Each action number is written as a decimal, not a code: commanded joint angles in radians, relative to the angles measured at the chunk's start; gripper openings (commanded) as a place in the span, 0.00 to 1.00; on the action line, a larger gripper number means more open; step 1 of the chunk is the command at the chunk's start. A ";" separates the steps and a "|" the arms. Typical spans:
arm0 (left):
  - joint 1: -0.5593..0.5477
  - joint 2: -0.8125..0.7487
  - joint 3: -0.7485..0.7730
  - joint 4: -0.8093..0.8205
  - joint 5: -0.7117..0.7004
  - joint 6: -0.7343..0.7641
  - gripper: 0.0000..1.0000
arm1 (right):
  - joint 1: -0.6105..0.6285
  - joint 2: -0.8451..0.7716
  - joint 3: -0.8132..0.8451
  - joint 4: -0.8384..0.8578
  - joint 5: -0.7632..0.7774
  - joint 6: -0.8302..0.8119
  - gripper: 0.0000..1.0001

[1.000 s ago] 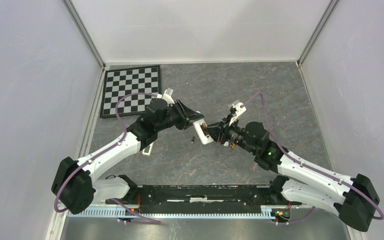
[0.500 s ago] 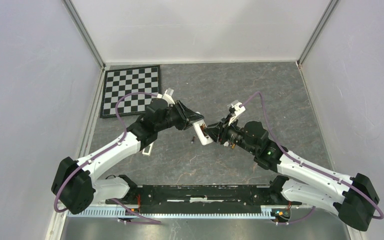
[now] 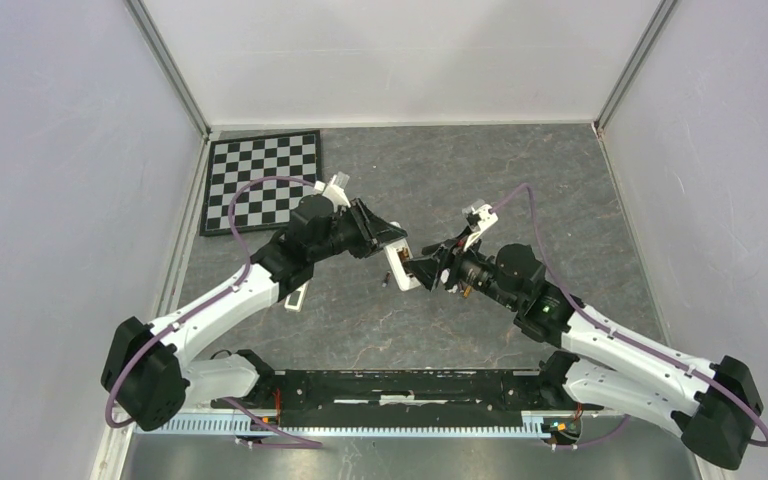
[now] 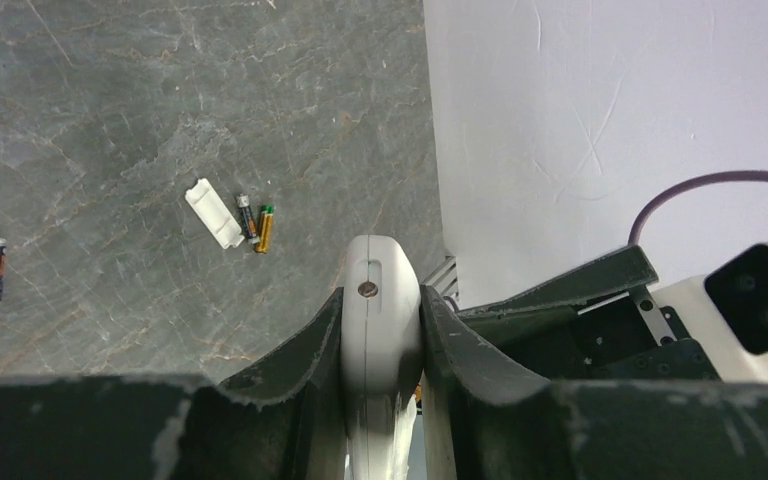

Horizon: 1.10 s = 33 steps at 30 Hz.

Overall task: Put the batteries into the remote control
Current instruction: Load the battery into the remote control.

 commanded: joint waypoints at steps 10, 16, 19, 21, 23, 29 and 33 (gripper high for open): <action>0.005 -0.092 0.025 0.110 0.004 0.198 0.02 | -0.032 -0.058 -0.060 0.025 -0.008 0.578 0.93; 0.005 -0.096 0.015 0.155 -0.005 0.203 0.02 | -0.033 -0.052 -0.124 0.157 -0.053 0.762 0.98; 0.005 -0.090 0.015 0.158 -0.017 0.180 0.02 | -0.036 -0.015 -0.134 0.205 -0.086 0.817 0.98; 0.005 -0.087 0.015 0.163 -0.019 0.164 0.02 | -0.036 0.008 -0.155 0.266 -0.101 0.862 0.98; 0.005 -0.086 0.012 0.163 -0.023 0.147 0.02 | -0.037 0.022 -0.184 0.341 -0.102 0.910 0.98; 0.006 -0.097 0.000 0.167 -0.022 0.108 0.02 | -0.039 0.059 -0.204 0.459 -0.093 1.000 0.98; 0.005 -0.098 -0.005 0.178 -0.011 0.109 0.02 | -0.042 0.088 -0.211 0.532 -0.087 1.042 0.98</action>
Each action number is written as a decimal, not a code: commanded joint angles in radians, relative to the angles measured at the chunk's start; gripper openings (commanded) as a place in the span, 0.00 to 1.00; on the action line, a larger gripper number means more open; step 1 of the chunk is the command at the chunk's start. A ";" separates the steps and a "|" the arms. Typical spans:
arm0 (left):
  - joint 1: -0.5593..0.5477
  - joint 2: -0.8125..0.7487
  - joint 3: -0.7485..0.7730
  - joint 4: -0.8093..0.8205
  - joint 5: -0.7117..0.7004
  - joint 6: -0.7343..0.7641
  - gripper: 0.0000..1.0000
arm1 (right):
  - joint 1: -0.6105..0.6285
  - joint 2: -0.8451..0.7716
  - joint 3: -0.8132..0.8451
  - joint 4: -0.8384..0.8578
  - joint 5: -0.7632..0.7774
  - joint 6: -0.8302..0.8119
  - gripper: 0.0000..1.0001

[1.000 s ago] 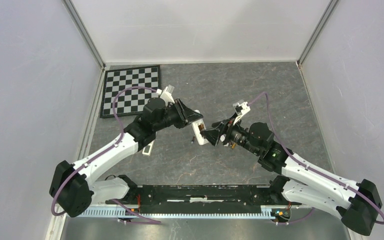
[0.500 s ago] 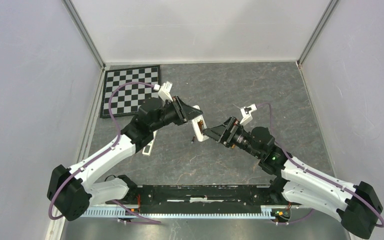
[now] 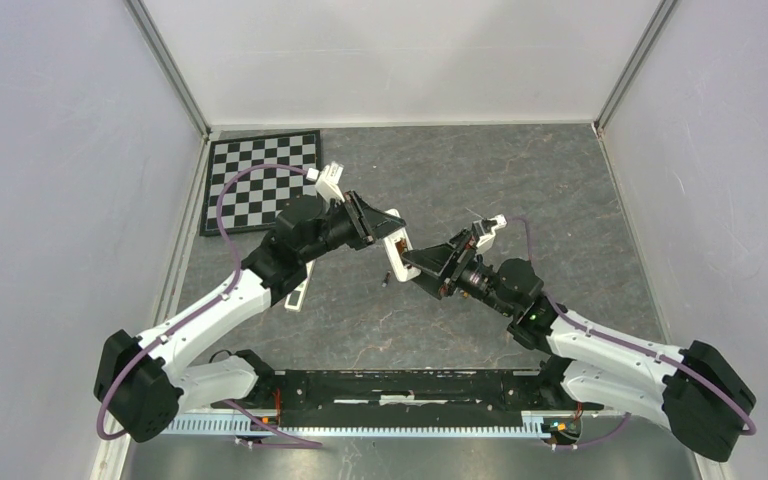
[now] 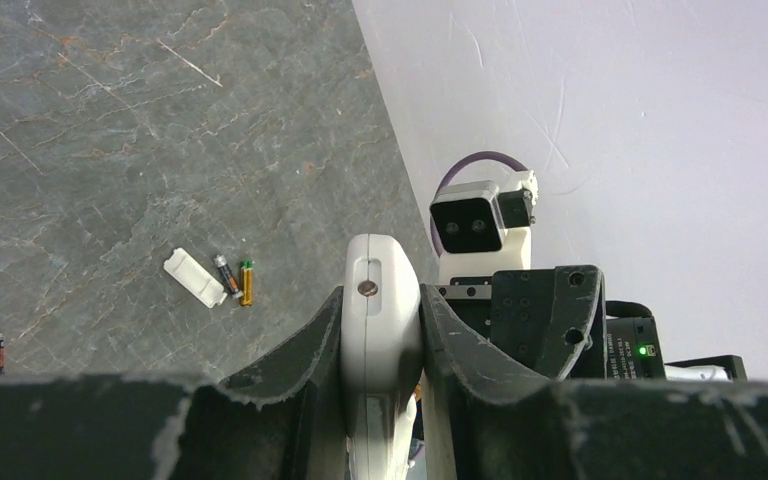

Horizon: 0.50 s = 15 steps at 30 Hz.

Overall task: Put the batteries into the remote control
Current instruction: Load the battery into the remote control.

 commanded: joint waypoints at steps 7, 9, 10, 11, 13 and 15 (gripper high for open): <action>0.004 -0.034 -0.016 0.111 0.030 -0.013 0.02 | -0.017 0.076 0.005 0.209 -0.007 0.131 0.98; 0.006 -0.041 -0.018 0.112 0.034 -0.008 0.02 | -0.020 0.092 0.007 0.225 -0.010 0.144 0.98; 0.005 -0.044 -0.017 0.112 0.036 -0.007 0.02 | -0.022 0.095 0.007 0.236 -0.007 0.147 0.98; 0.006 -0.046 -0.019 0.112 0.038 -0.006 0.02 | -0.025 0.101 0.007 0.243 -0.011 0.152 0.98; 0.005 -0.050 -0.021 0.115 0.042 -0.009 0.02 | -0.036 0.113 0.007 0.257 -0.020 0.162 0.98; 0.006 -0.054 -0.025 0.126 0.053 -0.011 0.02 | -0.045 0.127 0.006 0.267 -0.041 0.174 0.97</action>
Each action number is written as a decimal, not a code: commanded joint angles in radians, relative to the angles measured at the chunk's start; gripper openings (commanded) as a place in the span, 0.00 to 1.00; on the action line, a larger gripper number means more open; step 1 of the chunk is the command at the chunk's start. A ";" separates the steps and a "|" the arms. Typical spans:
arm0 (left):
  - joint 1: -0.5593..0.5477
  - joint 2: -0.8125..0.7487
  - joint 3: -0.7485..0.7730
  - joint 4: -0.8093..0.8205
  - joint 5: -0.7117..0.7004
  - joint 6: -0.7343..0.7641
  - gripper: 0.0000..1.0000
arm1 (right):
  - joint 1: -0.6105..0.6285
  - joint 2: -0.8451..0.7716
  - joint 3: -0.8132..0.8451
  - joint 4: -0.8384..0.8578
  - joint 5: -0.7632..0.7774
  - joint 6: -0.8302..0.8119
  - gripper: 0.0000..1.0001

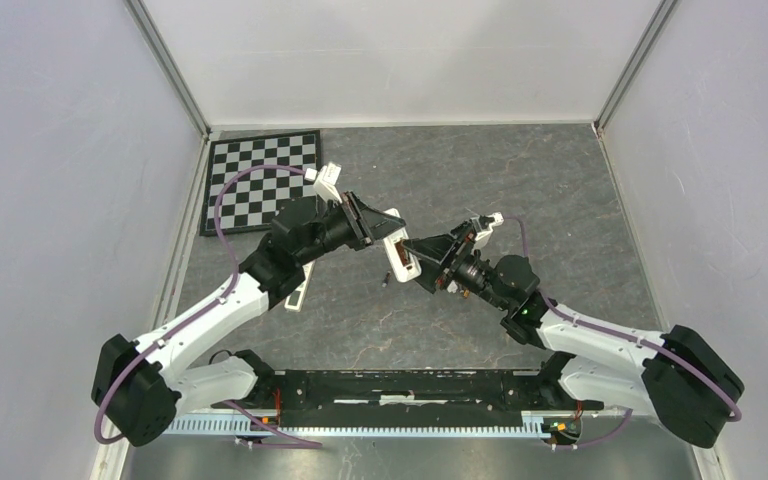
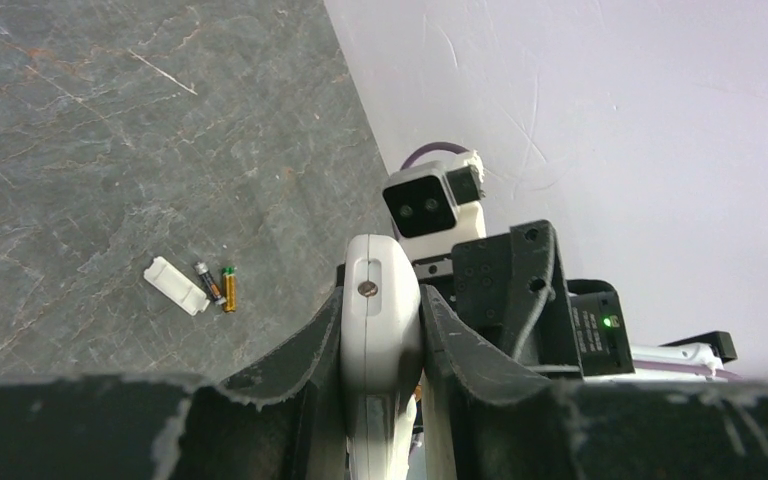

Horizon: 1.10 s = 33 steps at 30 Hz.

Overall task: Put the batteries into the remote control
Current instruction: Load the battery into the remote control.

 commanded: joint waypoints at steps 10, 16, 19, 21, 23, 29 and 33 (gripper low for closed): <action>0.006 -0.023 -0.016 0.106 0.077 0.006 0.02 | -0.038 0.047 0.021 0.087 -0.071 0.039 0.89; 0.005 -0.012 -0.014 0.113 0.094 0.010 0.02 | -0.044 0.054 0.025 0.080 -0.081 0.036 0.83; 0.005 -0.006 -0.011 0.115 0.102 0.010 0.02 | -0.044 0.055 0.030 0.072 -0.084 0.031 0.81; 0.005 -0.006 -0.011 0.116 0.103 0.010 0.02 | -0.046 0.057 0.030 0.072 -0.088 0.031 0.79; 0.006 -0.004 -0.011 0.116 0.103 0.008 0.02 | -0.047 0.059 0.029 0.072 -0.092 0.031 0.76; 0.005 -0.001 0.005 0.114 0.107 -0.006 0.02 | -0.047 0.042 0.027 0.042 -0.082 0.004 0.65; 0.005 0.000 0.019 0.109 0.109 -0.011 0.02 | -0.049 0.035 0.026 0.018 -0.078 -0.015 0.60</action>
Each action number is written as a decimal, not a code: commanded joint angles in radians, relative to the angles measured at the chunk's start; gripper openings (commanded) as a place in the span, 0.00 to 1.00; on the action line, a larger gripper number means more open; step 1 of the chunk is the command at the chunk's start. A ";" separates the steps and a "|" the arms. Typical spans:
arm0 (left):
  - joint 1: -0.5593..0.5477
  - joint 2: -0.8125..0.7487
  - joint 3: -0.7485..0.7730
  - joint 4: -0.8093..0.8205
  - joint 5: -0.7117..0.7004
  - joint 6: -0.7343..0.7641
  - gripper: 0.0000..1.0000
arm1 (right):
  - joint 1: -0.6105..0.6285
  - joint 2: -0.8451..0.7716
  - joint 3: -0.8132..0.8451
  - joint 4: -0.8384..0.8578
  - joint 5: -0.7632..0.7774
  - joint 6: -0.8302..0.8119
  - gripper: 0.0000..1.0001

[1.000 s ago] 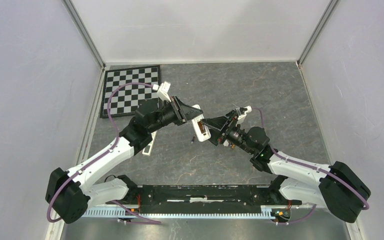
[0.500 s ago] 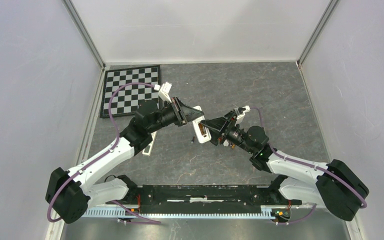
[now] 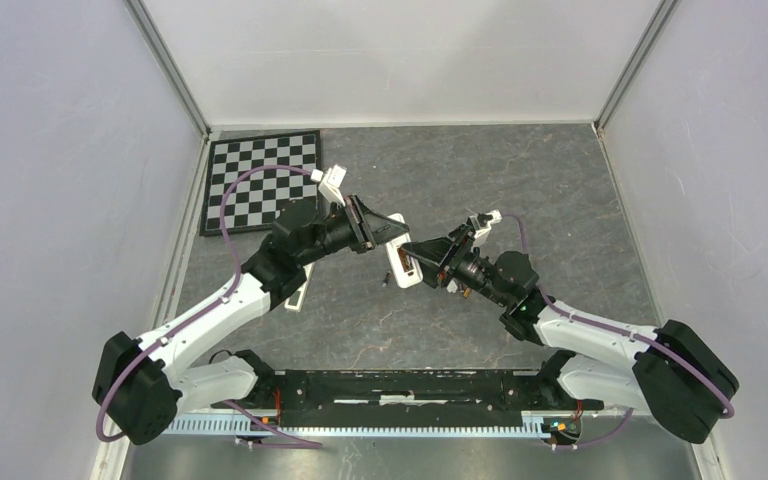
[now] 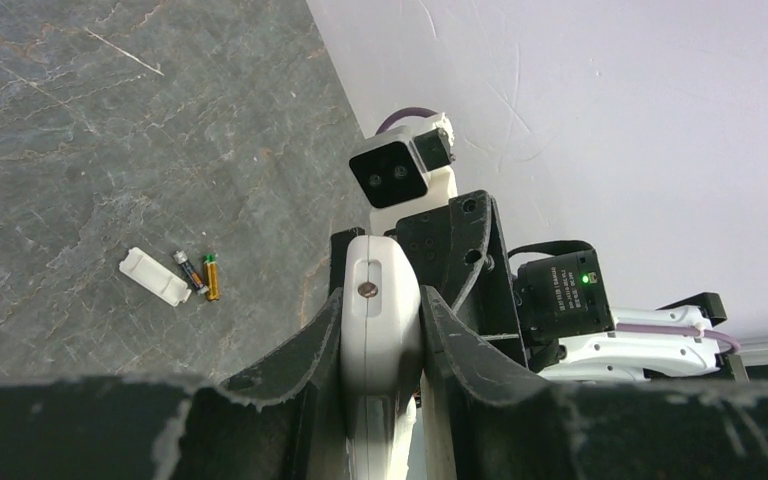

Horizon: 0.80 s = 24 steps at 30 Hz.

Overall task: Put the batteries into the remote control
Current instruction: Load the battery into the remote control.

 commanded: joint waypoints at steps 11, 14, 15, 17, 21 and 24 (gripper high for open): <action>0.006 -0.002 0.065 0.023 0.024 -0.030 0.02 | -0.011 -0.021 0.020 -0.043 -0.004 -0.081 0.50; 0.007 -0.005 0.071 -0.016 0.010 -0.009 0.02 | -0.020 -0.038 0.010 -0.038 0.008 -0.109 0.69; 0.006 -0.005 0.071 -0.024 0.006 -0.002 0.02 | -0.025 -0.046 0.007 -0.037 0.011 -0.125 0.75; 0.009 -0.007 0.070 -0.035 0.001 0.008 0.02 | -0.033 -0.059 0.009 -0.039 0.009 -0.166 0.82; 0.013 -0.007 0.068 -0.041 0.007 0.014 0.02 | -0.039 -0.077 0.027 -0.061 -0.002 -0.269 0.86; 0.014 -0.007 0.070 -0.042 0.008 0.016 0.02 | -0.042 -0.072 0.041 -0.056 -0.029 -0.339 0.86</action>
